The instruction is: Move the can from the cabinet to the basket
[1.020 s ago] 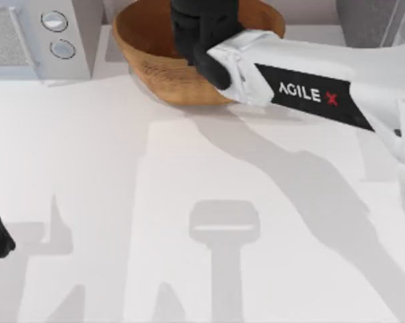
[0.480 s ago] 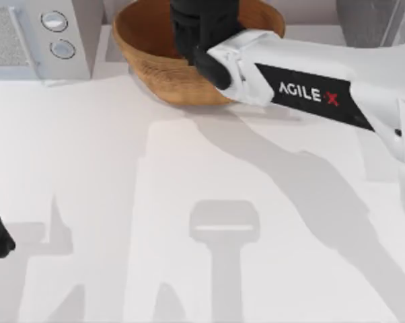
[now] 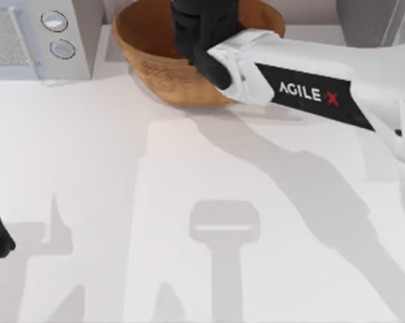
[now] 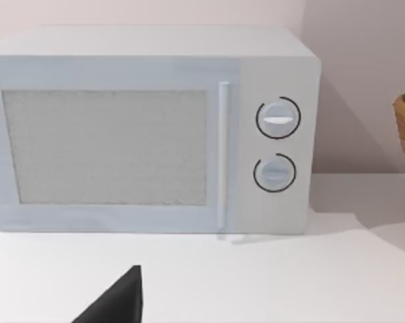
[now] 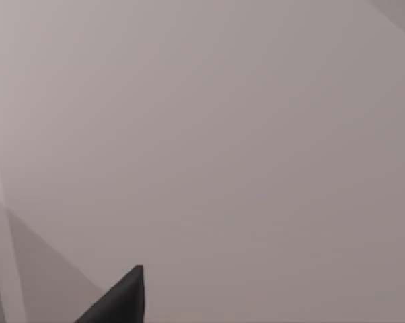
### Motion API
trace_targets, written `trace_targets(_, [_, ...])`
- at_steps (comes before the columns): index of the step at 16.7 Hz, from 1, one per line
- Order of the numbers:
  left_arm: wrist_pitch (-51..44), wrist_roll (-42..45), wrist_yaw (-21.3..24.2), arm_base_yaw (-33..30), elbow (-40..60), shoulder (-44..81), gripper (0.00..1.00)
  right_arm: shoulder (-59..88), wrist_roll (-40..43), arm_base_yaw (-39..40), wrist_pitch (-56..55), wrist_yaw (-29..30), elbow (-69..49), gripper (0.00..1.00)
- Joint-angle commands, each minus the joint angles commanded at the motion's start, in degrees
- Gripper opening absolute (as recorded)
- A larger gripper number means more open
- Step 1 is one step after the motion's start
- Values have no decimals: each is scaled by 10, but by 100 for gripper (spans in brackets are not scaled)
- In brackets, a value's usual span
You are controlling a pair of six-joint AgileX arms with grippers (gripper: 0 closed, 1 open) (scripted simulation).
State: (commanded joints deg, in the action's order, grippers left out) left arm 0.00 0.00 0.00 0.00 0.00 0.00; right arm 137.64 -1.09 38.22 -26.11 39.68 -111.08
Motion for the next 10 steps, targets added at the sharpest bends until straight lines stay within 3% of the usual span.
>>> trace_targets(10, [0,0,0,0,0,0,100,-17,0,-4,2,-6,11,100])
